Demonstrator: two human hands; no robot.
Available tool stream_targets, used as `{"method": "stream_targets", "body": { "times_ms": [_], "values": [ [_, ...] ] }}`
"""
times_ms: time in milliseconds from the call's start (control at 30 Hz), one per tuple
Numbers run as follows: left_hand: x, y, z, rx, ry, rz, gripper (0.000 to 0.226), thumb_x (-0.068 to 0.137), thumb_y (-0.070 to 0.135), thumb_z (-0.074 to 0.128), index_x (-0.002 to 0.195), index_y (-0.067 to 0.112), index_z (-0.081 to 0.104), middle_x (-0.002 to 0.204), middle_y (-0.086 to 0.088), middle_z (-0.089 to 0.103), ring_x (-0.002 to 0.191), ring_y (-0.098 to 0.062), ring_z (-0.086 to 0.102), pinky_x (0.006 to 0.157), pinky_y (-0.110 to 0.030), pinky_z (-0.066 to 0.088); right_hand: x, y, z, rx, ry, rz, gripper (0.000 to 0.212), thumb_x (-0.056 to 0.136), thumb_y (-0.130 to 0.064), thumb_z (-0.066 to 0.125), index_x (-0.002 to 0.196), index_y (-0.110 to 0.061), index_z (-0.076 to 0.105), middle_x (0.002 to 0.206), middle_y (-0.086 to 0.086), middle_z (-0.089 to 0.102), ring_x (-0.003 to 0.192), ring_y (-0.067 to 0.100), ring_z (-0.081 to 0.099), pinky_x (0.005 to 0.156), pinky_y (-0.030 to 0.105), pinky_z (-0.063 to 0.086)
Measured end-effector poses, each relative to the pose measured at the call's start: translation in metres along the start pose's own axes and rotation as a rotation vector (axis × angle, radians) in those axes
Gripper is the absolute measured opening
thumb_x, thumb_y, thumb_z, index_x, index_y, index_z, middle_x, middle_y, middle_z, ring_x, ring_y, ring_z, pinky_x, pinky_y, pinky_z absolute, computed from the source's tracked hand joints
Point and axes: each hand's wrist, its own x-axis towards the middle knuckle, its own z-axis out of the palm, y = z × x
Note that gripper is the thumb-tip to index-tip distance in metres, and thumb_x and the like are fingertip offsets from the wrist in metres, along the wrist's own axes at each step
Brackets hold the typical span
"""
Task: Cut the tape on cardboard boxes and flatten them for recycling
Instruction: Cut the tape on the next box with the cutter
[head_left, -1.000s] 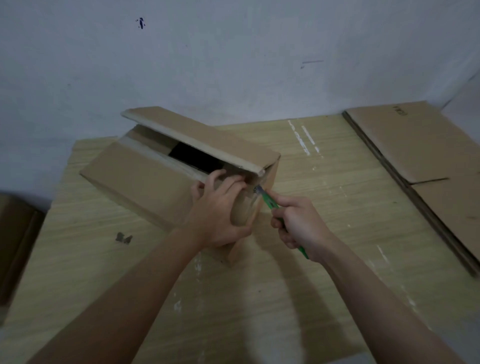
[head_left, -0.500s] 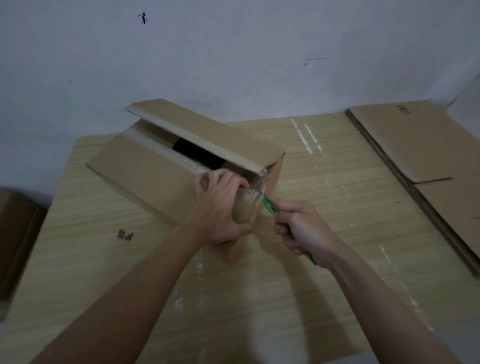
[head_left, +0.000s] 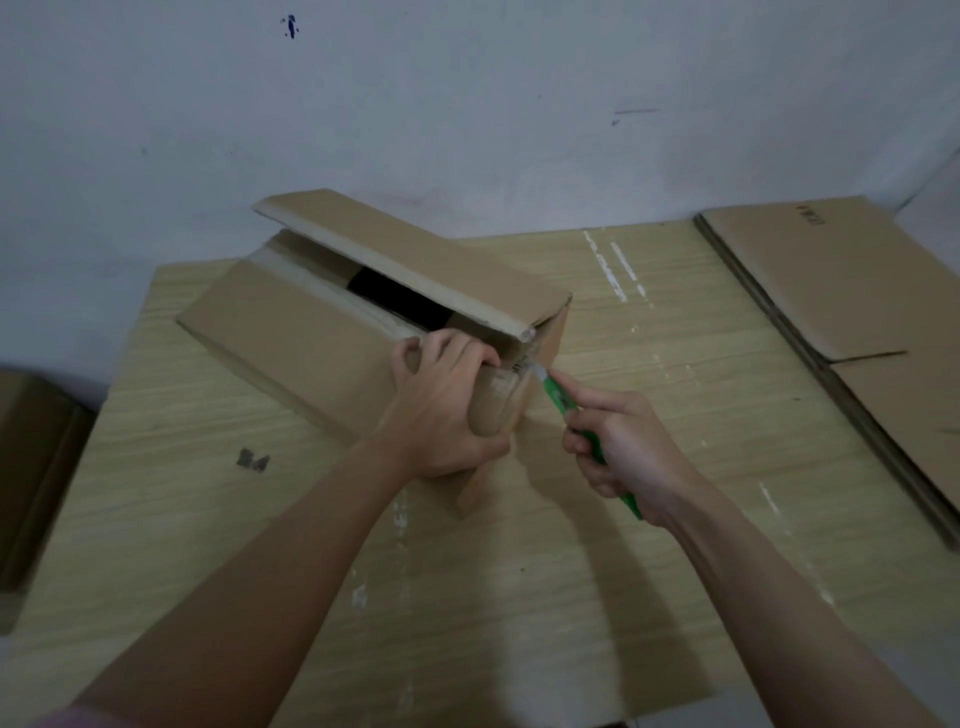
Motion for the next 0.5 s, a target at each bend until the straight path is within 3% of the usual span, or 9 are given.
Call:
{"method": "stream_targets", "body": {
  "times_ms": [233,500],
  "values": [
    [-0.005,-0.002,0.002,-0.02,0.052,0.027,0.072,0.052,0.059,0.046,0.109,0.015,0.053,0.102,0.003,0.048,0.1,-0.013,0.037,0.095,-0.04,0.018,0.014,-0.021,-0.008,-0.255,-0.168,0.023,0.051,0.092,0.001,0.039,0.129,-0.029,0.056,0.049,-0.003,0.038,0.034,0.007,0.021,0.034,0.012,0.014],
    [0.0,0.0,0.001,-0.054,0.077,-0.003,0.07,0.052,0.059,0.045,0.107,0.017,0.053,0.102,0.005,0.048,0.099,-0.013,0.042,0.096,-0.039,0.018,0.023,-0.042,-0.016,-0.436,-0.343,0.151,0.05,0.09,0.002,0.037,0.118,-0.031,0.063,0.051,0.001,0.037,0.031,0.007,0.02,0.035,0.01,0.015]
  ]
}}
